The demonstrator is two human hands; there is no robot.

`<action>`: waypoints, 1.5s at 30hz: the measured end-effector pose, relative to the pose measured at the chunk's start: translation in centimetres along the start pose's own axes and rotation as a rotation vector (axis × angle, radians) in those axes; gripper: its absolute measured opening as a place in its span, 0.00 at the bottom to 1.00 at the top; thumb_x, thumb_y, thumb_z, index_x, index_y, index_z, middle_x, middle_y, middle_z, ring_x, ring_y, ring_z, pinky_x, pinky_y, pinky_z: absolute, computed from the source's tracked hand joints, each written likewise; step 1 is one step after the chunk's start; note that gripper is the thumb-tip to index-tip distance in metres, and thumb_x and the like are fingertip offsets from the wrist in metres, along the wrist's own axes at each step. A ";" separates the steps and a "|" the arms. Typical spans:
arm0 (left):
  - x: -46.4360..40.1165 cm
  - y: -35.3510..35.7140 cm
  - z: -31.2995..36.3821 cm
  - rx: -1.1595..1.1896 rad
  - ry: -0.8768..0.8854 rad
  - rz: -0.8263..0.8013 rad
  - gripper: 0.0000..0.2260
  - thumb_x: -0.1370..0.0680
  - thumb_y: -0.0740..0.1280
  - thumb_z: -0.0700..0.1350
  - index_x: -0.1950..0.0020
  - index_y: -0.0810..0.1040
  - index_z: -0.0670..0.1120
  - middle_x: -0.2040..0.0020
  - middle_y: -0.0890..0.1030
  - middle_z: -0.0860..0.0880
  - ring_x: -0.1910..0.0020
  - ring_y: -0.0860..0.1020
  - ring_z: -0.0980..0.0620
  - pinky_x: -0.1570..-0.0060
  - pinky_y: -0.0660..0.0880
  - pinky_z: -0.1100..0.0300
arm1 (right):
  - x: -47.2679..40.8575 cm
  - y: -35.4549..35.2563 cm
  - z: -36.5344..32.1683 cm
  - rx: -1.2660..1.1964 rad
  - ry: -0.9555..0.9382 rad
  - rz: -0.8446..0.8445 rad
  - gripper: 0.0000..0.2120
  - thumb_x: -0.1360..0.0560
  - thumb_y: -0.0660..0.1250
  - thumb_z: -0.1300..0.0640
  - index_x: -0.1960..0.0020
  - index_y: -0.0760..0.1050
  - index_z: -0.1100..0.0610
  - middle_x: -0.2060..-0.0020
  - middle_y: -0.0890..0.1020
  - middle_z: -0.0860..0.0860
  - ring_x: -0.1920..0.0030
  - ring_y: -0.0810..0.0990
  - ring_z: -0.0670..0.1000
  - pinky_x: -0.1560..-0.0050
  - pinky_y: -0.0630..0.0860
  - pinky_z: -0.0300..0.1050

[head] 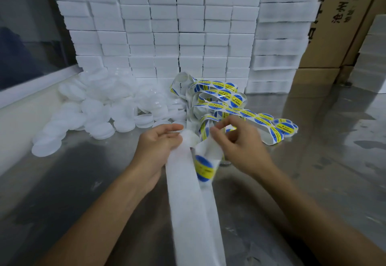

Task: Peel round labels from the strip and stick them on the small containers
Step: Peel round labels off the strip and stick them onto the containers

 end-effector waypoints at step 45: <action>1.4 1.3 1.7 0.217 -0.001 -0.120 0.08 0.25 0.70 0.45 0.63 0.85 0.47 0.59 0.86 0.43 0.65 0.84 0.49 0.68 0.78 0.62 | -0.3 1.9 -1.6 -0.448 0.014 -0.134 0.14 0.25 0.72 0.59 0.45 0.70 0.56 0.69 0.82 0.54 0.69 0.79 0.51 0.68 0.73 0.44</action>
Point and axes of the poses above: each hand's wrist, its own x-axis away from the middle knuckle, its own y-axis out of the palm, z = x × y, the point moved 5 cm from there along -x, towards the middle knuckle
